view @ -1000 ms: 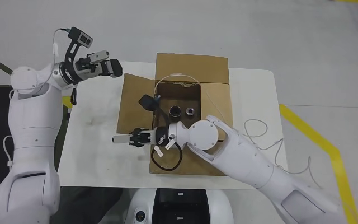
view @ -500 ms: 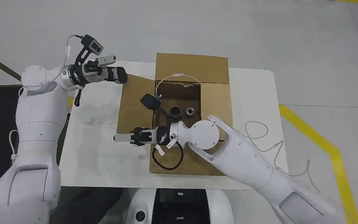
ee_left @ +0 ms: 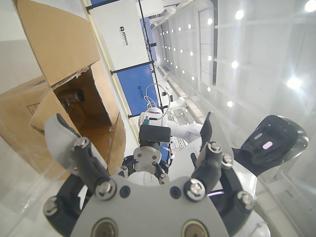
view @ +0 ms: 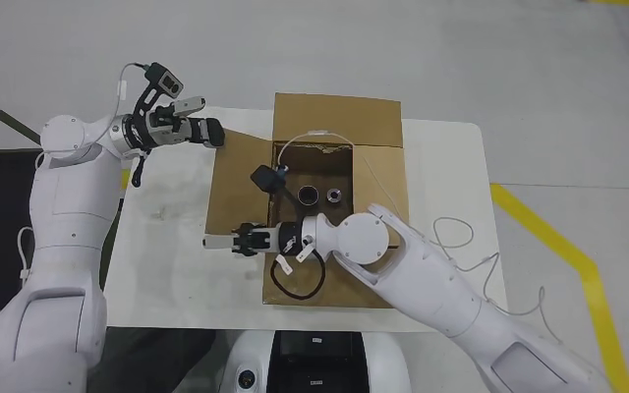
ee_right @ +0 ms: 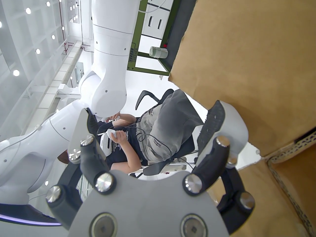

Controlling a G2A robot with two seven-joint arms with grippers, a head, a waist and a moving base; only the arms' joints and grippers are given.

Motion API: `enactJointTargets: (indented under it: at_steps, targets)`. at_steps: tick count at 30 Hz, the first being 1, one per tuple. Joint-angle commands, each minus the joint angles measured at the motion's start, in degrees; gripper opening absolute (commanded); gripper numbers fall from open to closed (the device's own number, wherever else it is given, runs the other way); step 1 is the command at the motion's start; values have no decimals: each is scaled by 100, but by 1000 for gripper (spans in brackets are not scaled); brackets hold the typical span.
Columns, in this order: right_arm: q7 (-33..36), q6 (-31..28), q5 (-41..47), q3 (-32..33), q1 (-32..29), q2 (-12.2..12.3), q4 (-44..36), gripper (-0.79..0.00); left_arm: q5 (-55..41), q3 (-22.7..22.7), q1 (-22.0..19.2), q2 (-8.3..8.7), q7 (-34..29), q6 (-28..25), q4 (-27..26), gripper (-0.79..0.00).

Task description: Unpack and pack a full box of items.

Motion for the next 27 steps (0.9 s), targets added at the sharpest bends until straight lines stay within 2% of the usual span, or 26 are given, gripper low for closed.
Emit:
enactJointTargets:
  at_steps: [1, 5, 9, 17, 27]
  targets:
    - [10, 5, -26, 0, -9, -10, 4, 0, -115, -46, 28, 12, 59, 90, -137, 0]
    - [14, 28, -87, -2, -3, -38, 13, 0, -259, -7, 41, 14, -21, 206, -345, 0]
    - [20, 36, -132, 11, -10, -61, 20, 0, -409, 254, 78, -32, -181, 416, -440, 0]
    - [29, -5, -170, 73, -70, -92, 26, 0, -368, 781, -64, -103, -216, 549, -107, 0]
    - [124, -2, -234, 340, -275, -39, -221, 0, -241, 982, -133, -6, -216, 569, 332, 0]
